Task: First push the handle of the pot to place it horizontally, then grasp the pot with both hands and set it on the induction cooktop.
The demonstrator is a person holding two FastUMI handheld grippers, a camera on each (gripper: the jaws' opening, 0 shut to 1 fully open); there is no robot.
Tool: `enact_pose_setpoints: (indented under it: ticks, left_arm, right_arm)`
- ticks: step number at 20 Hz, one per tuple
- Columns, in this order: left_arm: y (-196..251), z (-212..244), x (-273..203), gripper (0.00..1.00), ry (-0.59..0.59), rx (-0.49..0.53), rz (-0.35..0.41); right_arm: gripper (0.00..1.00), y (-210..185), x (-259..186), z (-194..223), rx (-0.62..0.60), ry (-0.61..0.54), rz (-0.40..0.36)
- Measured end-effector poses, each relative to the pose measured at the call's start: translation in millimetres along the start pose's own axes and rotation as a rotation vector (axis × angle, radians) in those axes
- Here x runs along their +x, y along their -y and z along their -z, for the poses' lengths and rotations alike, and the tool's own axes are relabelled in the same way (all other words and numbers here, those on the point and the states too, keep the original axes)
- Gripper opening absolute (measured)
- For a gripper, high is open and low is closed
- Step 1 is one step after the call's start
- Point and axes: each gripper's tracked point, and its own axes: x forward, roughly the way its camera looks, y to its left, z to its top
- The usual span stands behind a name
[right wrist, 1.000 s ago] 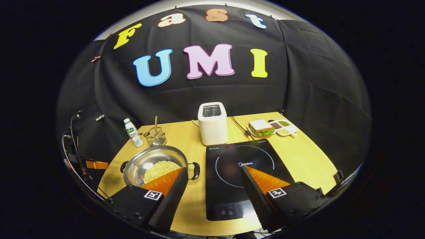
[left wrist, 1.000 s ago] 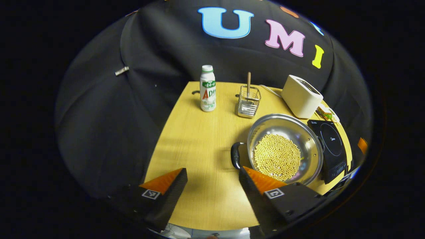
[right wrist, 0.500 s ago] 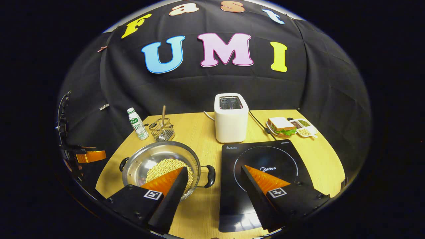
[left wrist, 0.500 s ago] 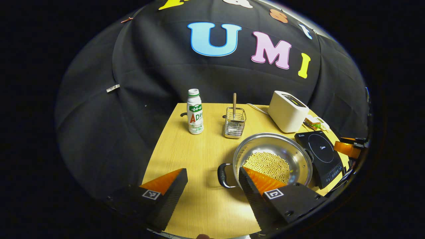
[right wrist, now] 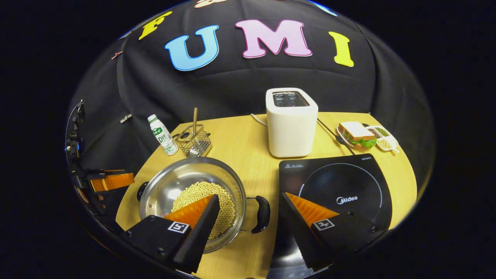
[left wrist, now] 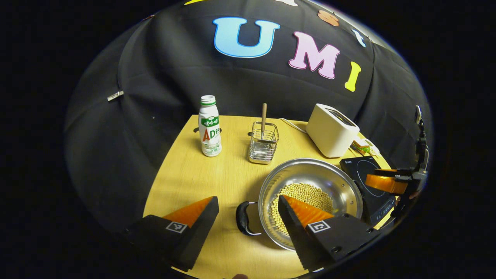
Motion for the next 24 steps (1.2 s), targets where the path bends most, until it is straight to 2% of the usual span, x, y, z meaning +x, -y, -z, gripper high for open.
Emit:
enact_pose_setpoints:
  ticks: [9,17,24]
  left_arm:
    - [11.4,27.1,39.3,0.95,-0.052,-0.086,0.061]
    - [16.4,53.6,56.9,0.95,-0.14,-0.187,0.13]
    - [9.2,69.7,61.2,0.9,-0.164,-0.17,0.1]
  right_arm:
    - [1.0,-8.0,32.8,33.4,0.051,-0.12,-0.042]
    - [0.99,-11.3,48.0,41.8,0.055,-0.133,-0.038]
    - [0.97,-25.6,61.4,60.2,0.052,-0.183,-0.04]
